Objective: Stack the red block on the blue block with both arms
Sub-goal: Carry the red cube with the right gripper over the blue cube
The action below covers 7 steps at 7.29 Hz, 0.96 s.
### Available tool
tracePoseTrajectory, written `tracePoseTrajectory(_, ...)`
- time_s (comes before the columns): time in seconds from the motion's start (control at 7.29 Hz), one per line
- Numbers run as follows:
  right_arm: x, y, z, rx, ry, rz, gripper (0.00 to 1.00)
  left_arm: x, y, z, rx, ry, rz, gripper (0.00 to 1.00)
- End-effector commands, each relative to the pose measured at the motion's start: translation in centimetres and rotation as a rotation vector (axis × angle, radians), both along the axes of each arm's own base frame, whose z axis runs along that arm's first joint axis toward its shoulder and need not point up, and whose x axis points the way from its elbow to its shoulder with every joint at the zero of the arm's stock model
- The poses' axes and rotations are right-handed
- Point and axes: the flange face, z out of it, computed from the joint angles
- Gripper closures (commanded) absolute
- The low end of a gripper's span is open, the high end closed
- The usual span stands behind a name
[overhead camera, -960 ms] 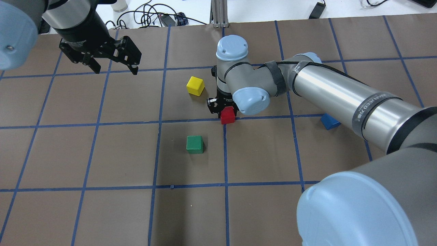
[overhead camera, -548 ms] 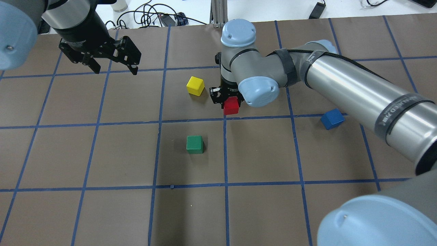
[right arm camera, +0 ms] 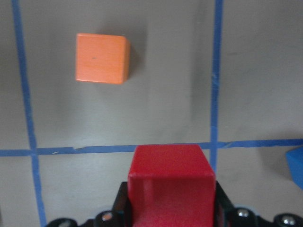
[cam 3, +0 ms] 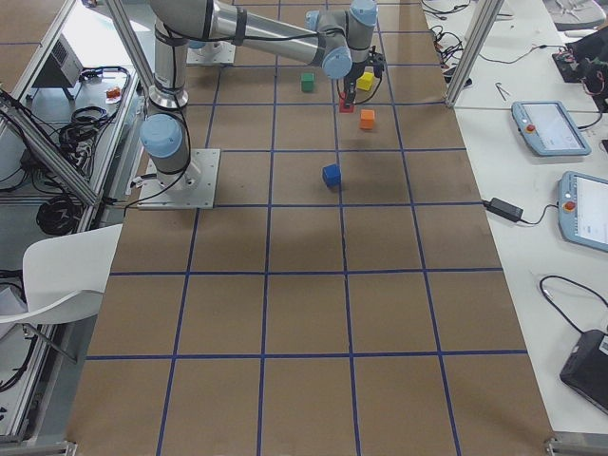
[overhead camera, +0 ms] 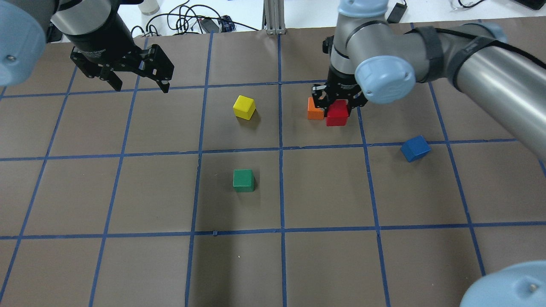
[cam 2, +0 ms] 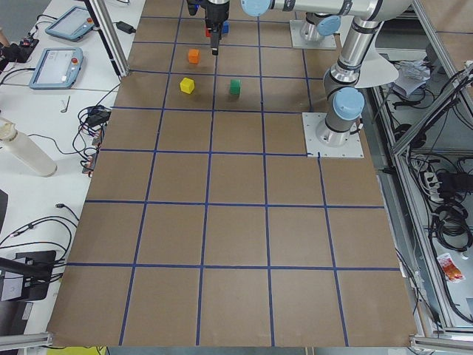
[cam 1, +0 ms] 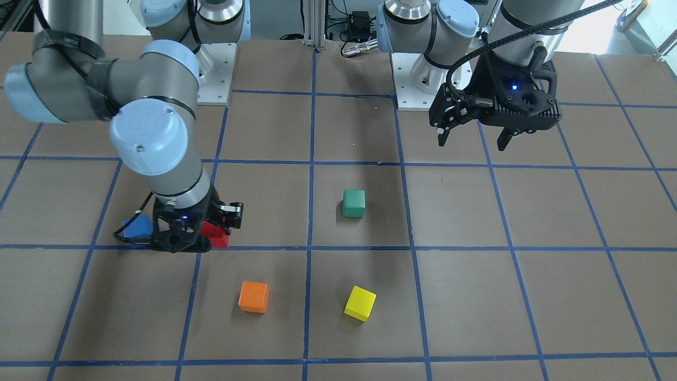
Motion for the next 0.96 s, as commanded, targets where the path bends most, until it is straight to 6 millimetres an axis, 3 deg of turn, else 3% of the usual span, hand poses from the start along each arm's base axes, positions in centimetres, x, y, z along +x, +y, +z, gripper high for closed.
tracePoseTrajectory(0.0,-6.1,1.9,0.9,0.017,0.004,0.084,1.00,0.2,-0.1,-0.2,0.008,-0.022,0.029,0.00)
tracePoseTrajectory(0.27,-14.1,4.7,-1.2,0.060,-0.031,0.164,1.00,0.1,-0.1,-0.3,0.009,-0.012,0.033,0.00)
tracePoseTrajectory(0.41,-17.0,4.9,-2.5,0.010,-0.026,0.237,1.00,0.1,-0.1,-0.3,0.011,-0.012,0.033,0.00)
tracePoseTrajectory(0.69,-19.5,5.4,-4.1,-0.043,-0.008,0.302,1.00,0.1,-0.5,-0.1,0.006,-0.012,0.032,0.00)
tracePoseTrajectory(0.82,-19.4,5.4,-4.4,-0.041,-0.012,0.302,1.00,0.2,-0.5,-0.1,0.005,-0.012,0.033,0.00)
